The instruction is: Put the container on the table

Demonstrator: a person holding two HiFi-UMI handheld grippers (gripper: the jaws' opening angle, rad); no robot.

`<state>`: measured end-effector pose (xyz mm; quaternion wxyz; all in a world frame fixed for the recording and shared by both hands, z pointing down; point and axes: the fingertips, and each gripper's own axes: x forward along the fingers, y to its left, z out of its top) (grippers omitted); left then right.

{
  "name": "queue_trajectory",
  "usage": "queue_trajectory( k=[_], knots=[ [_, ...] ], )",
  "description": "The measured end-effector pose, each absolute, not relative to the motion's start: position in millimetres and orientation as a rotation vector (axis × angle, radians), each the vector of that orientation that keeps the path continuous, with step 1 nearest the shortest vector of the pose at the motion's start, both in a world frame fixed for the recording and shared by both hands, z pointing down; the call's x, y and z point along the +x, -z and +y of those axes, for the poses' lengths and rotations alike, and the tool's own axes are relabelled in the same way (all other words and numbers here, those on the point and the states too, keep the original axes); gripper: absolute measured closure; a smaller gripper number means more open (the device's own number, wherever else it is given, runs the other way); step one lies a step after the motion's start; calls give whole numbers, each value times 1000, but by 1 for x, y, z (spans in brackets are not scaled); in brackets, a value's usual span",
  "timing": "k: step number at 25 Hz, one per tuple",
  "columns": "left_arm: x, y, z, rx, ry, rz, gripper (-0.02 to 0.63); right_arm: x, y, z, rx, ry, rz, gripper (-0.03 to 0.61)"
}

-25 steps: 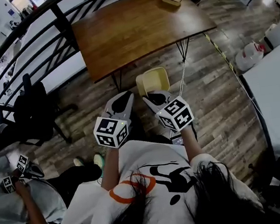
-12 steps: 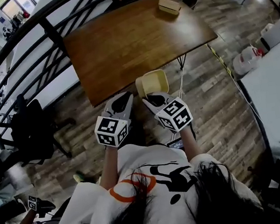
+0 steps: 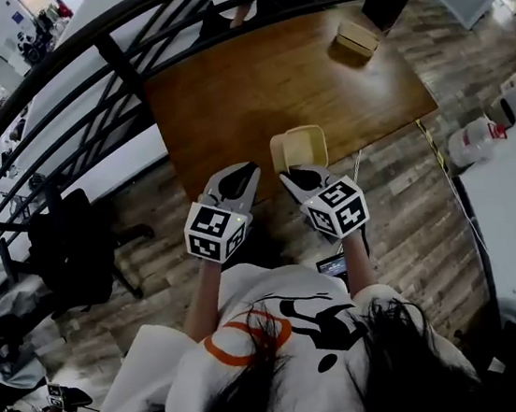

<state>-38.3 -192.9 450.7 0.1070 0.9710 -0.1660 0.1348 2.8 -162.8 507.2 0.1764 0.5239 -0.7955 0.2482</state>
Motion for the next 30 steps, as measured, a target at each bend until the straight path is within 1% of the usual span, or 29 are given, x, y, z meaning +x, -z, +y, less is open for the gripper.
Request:
queue_trajectory(
  k=[8,19,23,30],
  knots=[
    [-35,-462,-254,2842,-378,-474,612,9,-520,-216,1435,-667,-2205,535],
    [-20,-467,-299,2760,-375,-590,612,55,-536,-281,1244,-632,-2180,535],
    [-16,-466,-319,2720,-362,-725,612,74,-548,-311,1104,-557,-2181,535],
    [-10,-472,-339,2621,-333,-927,612,108,-580,-358,772,-302,-2105,534]
  ],
)
